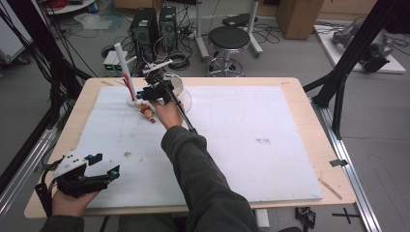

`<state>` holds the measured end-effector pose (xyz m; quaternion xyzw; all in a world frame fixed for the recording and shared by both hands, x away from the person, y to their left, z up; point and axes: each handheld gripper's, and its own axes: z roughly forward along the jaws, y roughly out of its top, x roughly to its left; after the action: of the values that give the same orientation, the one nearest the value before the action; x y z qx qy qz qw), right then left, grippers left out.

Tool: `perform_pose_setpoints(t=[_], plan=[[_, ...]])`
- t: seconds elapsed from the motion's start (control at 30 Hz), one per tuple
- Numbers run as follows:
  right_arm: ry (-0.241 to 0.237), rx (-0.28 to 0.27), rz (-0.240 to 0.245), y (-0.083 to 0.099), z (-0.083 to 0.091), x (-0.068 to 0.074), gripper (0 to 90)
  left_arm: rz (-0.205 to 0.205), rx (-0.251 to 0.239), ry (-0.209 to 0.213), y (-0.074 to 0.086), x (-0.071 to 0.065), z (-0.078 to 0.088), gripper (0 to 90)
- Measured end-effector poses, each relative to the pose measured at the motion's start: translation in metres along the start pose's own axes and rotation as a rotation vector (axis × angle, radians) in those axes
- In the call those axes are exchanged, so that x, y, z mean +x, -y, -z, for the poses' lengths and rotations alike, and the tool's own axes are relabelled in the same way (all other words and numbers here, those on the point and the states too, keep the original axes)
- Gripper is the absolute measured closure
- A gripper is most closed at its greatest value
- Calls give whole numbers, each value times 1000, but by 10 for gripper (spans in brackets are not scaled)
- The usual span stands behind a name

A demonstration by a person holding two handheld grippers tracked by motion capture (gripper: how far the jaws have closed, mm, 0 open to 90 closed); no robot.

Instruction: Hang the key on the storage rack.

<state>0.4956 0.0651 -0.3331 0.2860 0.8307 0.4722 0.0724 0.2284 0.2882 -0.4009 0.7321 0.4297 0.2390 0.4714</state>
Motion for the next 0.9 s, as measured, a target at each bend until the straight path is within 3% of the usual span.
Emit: perform_pose_setpoints(t=[0.2, 0.37, 0.57, 0.9], plan=[[-61, -17, 5, 7, 18, -7, 585, -3, 2, 1, 0, 0, 1, 224], [-99, -12, -21, 16, 33, -16, 546, -5, 3, 1, 0, 0, 1, 224], [-105, -49, -6, 21, 50, -20, 516, 1, 1, -1, 1, 0, 0, 224], [-139, -45, -24, 29, 66, -24, 454, -7, 9, 2, 1, 0, 0, 224]])
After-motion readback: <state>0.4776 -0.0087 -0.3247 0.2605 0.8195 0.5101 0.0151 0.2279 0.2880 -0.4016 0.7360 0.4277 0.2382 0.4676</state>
